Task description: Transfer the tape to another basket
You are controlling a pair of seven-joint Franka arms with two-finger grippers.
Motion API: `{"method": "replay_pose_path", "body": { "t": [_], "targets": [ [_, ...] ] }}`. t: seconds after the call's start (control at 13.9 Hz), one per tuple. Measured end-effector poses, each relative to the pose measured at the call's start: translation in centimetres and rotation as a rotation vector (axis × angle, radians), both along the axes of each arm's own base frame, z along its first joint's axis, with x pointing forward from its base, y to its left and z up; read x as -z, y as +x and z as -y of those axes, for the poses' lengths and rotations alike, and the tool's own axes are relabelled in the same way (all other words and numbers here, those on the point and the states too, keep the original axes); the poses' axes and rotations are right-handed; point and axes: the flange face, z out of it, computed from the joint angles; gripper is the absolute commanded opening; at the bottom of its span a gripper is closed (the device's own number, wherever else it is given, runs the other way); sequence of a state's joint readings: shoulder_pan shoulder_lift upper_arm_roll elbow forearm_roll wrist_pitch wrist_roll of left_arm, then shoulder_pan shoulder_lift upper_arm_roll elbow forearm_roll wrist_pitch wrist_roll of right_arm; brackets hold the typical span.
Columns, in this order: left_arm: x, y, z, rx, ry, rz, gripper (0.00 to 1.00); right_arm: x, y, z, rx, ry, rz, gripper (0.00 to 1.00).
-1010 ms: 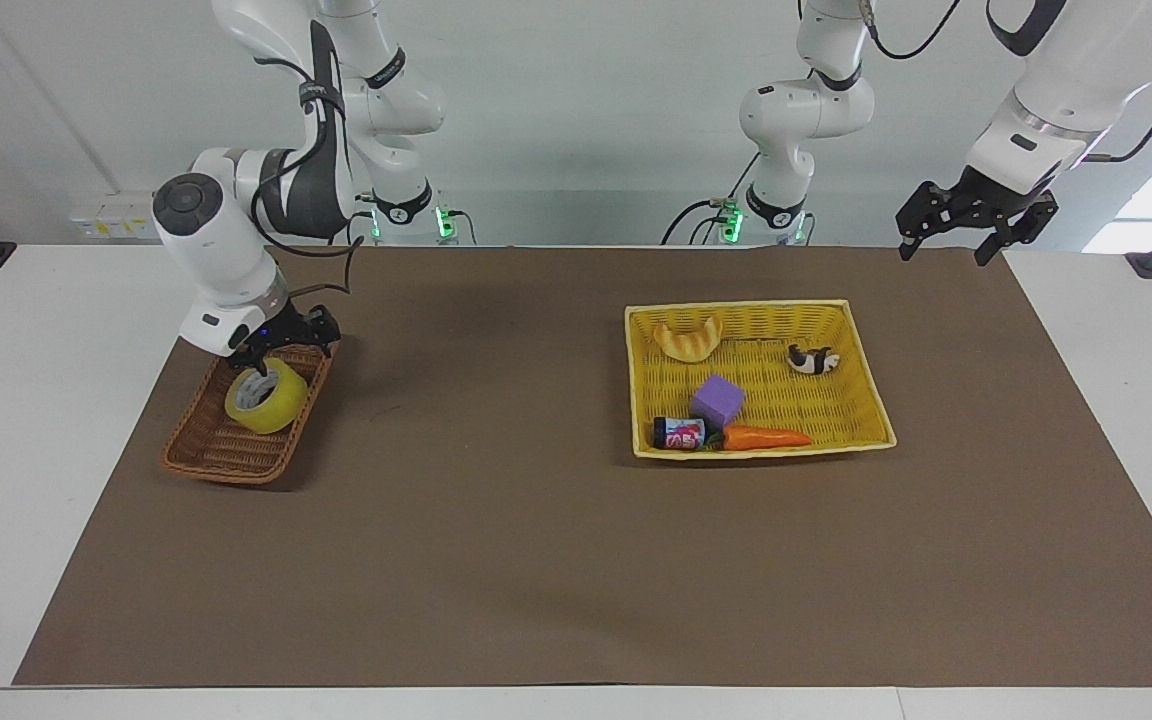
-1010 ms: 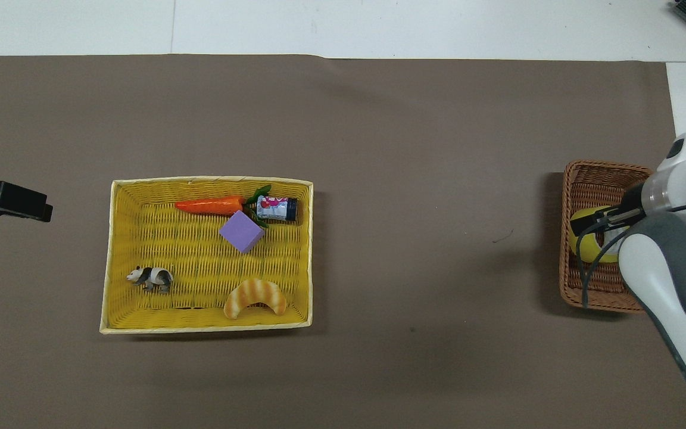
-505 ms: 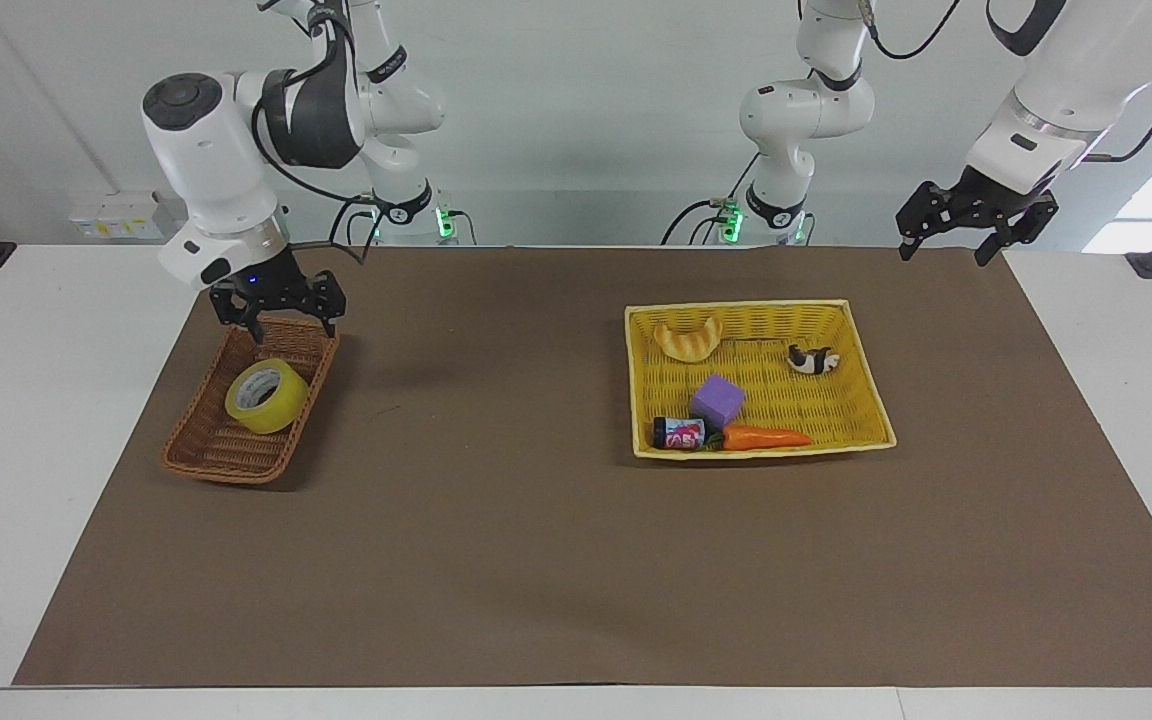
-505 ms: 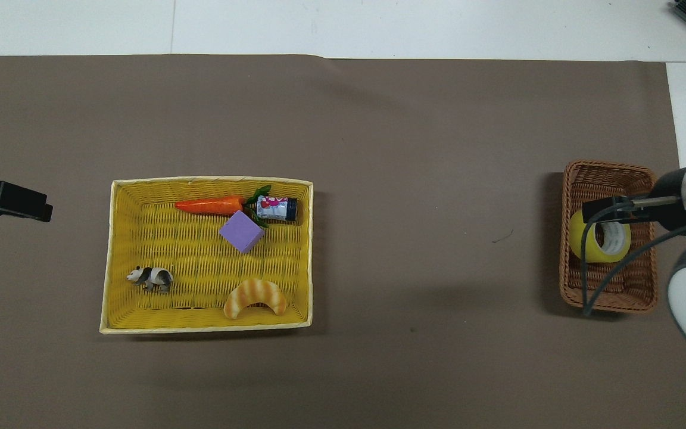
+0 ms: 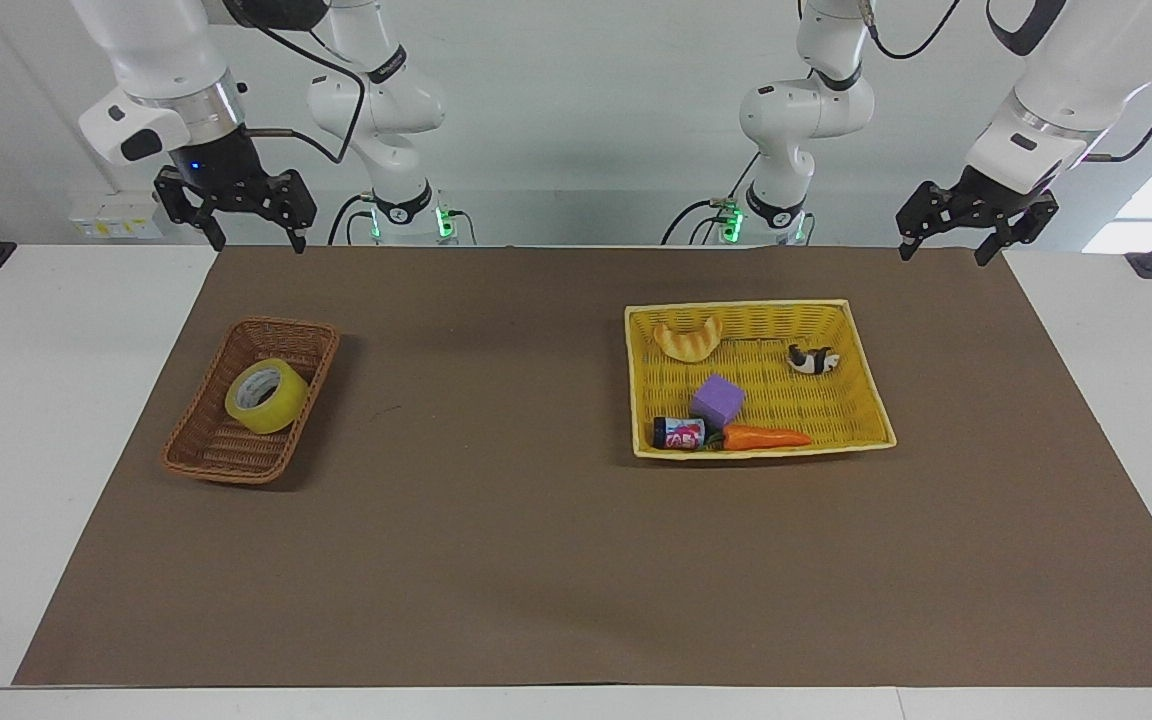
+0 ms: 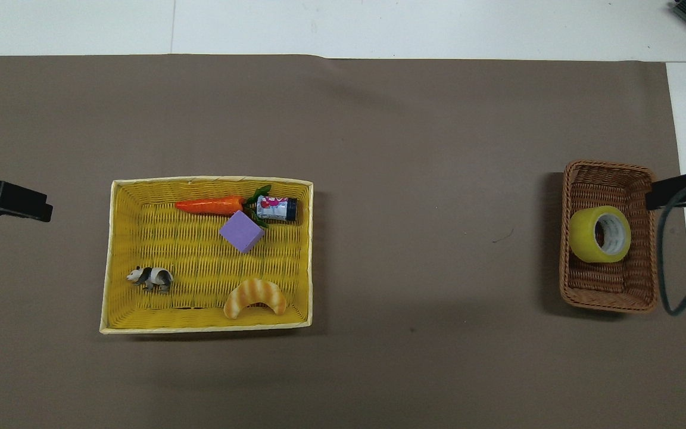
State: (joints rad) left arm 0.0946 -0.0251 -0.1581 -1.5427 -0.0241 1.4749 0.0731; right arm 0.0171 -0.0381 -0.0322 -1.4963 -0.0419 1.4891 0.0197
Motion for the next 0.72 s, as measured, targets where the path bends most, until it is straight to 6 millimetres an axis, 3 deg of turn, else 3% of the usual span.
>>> {"method": "replay_pose_path", "body": {
  "t": [0.72],
  "targets": [
    [-0.01,0.00,0.00,0.000,0.000,0.000,1.00,-0.14,-0.43,-0.81,-0.014,0.001,-0.018,1.00]
  ]
}}
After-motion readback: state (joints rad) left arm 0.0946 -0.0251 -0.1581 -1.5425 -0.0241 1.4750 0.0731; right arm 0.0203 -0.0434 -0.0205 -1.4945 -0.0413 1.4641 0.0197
